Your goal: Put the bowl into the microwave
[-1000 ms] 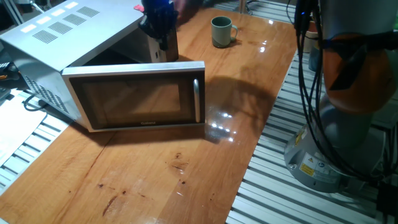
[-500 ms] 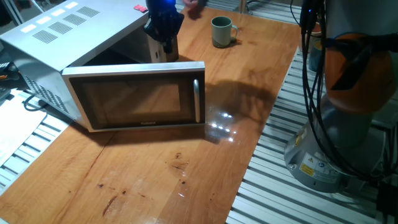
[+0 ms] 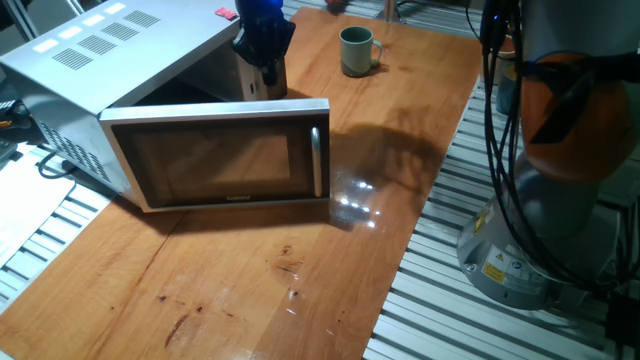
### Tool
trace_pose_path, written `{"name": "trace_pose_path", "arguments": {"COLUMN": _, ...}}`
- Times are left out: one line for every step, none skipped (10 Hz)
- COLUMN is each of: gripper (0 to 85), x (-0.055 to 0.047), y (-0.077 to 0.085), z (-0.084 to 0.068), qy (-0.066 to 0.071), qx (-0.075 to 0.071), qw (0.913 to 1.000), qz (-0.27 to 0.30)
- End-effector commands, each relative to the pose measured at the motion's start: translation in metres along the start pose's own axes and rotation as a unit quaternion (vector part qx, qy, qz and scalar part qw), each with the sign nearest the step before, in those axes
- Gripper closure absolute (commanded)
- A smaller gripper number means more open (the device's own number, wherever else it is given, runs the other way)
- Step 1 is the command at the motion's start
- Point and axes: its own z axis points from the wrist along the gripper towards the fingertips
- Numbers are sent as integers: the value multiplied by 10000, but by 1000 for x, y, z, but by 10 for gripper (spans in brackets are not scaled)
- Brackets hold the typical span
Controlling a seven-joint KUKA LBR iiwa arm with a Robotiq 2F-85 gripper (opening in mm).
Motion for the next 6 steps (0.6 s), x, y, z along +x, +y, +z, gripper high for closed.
{"name": "trace_pose_path", "arguments": {"gripper": 850, "x": 0, "y": 0, "z": 0, "qy": 39, "qx": -7, "qw": 10000, "qz": 61}}
{"name": "trace_pose_path", "arguments": {"gripper": 850, "x": 6, "y": 6, "z": 2, "qy": 66, "qx": -46, "qw": 9999, "qz": 92}}
{"name": "trace_pose_path", "arguments": {"gripper": 850, "x": 15, "y": 13, "z": 4, "qy": 76, "qx": -82, "qw": 9999, "qz": 124}}
{"name": "trace_pose_path", "arguments": {"gripper": 850, "x": 25, "y": 20, "z": 9, "qy": 56, "qx": -120, "qw": 9998, "qz": 173}}
{"name": "trace_pose_path", "arguments": {"gripper": 850, "x": 32, "y": 26, "z": 13, "qy": 50, "qx": -153, "qw": 9996, "qz": 222}}
{"name": "trace_pose_path", "arguments": {"gripper": 850, "x": 40, "y": 31, "z": 18, "qy": 24, "qx": -169, "qw": 9995, "qz": 275}}
